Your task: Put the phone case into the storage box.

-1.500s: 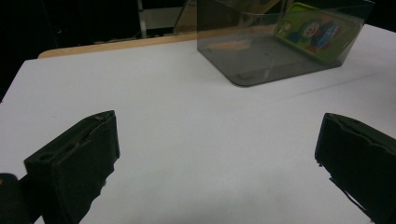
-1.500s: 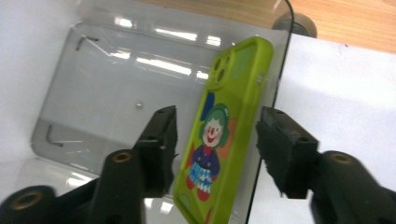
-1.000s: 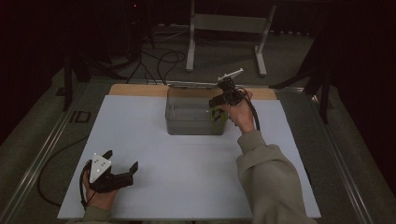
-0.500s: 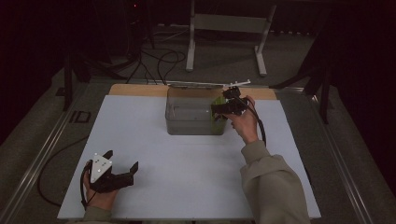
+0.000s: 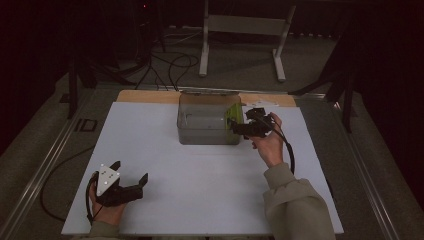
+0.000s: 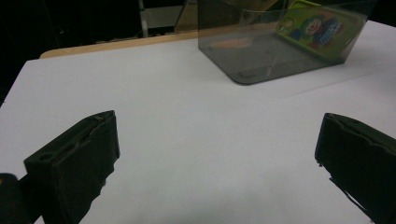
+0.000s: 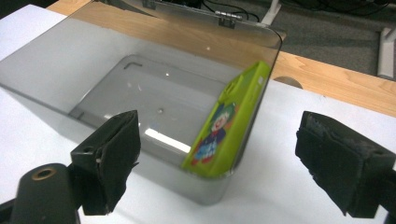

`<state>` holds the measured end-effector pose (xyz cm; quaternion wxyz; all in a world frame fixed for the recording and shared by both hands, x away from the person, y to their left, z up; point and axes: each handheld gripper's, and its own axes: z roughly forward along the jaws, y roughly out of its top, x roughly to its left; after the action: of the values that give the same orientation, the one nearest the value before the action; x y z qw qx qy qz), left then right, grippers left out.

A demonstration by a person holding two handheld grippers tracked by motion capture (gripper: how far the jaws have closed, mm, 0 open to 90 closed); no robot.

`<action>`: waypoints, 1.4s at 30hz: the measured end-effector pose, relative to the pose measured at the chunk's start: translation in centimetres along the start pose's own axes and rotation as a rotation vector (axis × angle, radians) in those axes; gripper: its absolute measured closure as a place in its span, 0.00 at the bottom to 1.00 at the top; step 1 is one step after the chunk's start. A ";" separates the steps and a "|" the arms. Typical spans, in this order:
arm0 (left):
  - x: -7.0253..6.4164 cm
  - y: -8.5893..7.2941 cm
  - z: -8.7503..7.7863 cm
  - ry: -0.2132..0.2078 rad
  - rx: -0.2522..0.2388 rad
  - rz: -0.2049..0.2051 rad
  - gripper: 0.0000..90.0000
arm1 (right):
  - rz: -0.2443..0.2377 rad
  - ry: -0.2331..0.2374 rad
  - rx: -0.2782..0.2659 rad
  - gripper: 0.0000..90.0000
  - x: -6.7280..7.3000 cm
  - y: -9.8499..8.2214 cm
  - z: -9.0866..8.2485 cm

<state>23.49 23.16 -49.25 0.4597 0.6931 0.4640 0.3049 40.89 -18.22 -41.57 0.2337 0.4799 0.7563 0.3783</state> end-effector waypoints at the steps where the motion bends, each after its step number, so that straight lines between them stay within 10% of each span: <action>1: 0.0 0.0 0.0 0.000 -0.001 0.001 0.01 | -0.004 -0.004 -0.010 0.15 0.0 -0.2 -0.2; 42: 0.8 0.5 -0.5 -0.005 -0.071 -0.022 0.01 | -0.019 -0.124 -0.354 0.17 -0.9 -12.4 -11.1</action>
<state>23.52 23.97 -48.62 0.4884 0.6722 0.4593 0.3141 26.52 -26.04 -44.70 0.3641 0.4466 0.6665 0.4730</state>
